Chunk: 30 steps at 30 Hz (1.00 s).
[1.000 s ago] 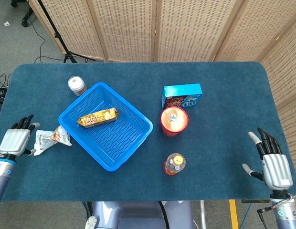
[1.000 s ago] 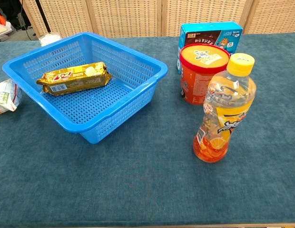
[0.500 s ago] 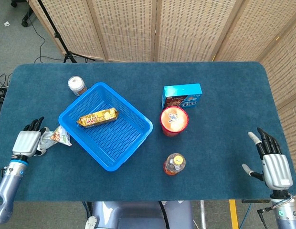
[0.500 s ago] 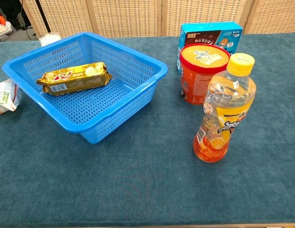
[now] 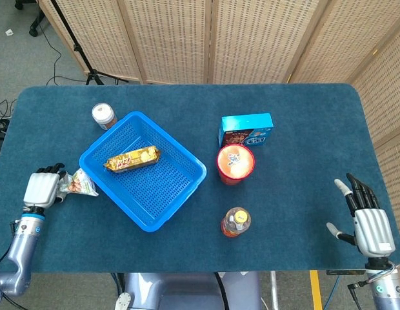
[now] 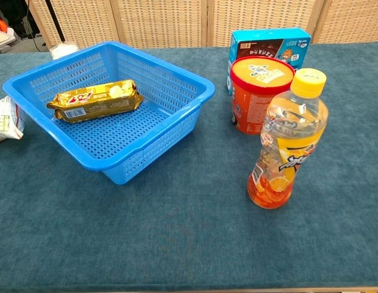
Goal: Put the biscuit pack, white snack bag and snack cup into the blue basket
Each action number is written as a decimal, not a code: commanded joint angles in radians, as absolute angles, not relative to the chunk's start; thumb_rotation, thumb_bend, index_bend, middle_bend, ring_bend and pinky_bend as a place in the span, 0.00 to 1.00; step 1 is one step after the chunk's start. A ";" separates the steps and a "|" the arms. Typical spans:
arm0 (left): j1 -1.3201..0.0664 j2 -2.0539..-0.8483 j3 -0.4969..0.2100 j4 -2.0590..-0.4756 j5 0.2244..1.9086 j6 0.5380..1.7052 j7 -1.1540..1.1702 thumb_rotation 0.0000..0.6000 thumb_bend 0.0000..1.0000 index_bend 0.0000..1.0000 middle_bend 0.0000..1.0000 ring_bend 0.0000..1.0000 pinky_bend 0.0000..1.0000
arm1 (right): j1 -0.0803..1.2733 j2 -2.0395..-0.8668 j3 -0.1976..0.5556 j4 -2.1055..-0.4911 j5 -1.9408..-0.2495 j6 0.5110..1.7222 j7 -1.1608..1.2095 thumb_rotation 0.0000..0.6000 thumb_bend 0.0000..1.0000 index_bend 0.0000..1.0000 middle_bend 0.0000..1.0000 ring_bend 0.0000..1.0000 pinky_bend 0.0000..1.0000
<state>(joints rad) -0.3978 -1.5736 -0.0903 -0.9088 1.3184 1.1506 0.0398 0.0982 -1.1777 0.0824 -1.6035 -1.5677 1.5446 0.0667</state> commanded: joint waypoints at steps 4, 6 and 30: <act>-0.384 -1.589 -0.102 -0.857 1.331 1.199 0.032 1.00 0.40 0.80 0.42 0.41 0.42 | 0.097 -1.176 0.083 -1.605 -1.569 1.548 0.069 1.00 0.18 0.11 0.00 0.00 0.08; -0.379 -1.580 -0.105 -0.852 1.337 1.217 0.027 1.00 0.41 0.83 0.43 0.42 0.42 | 0.097 -1.175 0.084 -1.606 -1.569 1.550 0.070 1.00 0.18 0.11 0.00 0.00 0.08; -0.365 -1.260 -0.229 -1.268 1.317 1.335 0.060 1.00 0.41 0.86 0.46 0.44 0.44 | 0.098 -1.179 0.083 -1.606 -1.573 1.551 0.066 1.00 0.18 0.11 0.00 0.00 0.08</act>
